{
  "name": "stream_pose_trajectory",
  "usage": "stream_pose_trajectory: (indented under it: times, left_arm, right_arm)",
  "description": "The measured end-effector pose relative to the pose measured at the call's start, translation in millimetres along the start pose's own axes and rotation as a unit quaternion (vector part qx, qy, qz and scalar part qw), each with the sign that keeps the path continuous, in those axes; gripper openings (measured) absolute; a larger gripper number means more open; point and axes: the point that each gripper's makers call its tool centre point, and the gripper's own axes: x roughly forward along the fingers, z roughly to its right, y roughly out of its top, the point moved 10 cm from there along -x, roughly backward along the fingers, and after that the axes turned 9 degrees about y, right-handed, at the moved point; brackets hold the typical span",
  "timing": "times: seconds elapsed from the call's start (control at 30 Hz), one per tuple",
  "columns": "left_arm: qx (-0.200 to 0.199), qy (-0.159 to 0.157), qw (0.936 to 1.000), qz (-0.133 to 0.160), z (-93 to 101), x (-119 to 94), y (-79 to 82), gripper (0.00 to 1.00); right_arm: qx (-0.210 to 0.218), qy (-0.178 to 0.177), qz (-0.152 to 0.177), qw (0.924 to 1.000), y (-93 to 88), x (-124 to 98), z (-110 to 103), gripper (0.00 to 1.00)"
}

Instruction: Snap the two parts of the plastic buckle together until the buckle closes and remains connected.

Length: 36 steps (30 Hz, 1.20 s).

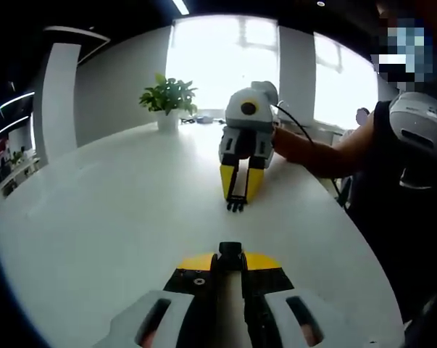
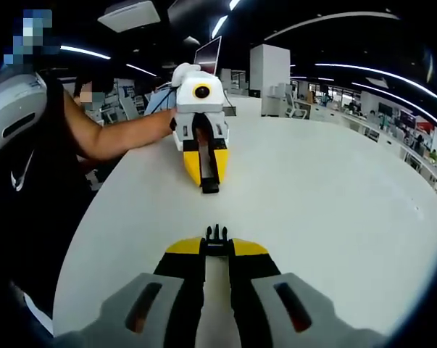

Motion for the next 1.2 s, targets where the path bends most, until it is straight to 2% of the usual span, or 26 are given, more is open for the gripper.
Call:
stream_pose_trajectory:
  times: [1.2]
  left_arm:
    - [0.003, -0.002, 1.0, 0.009, -2.5, 3.7, 1.2, 0.11]
  right_arm:
    - [-0.014, -0.001, 0.006, 0.9999, 0.9, 4.3, -0.4, 0.11]
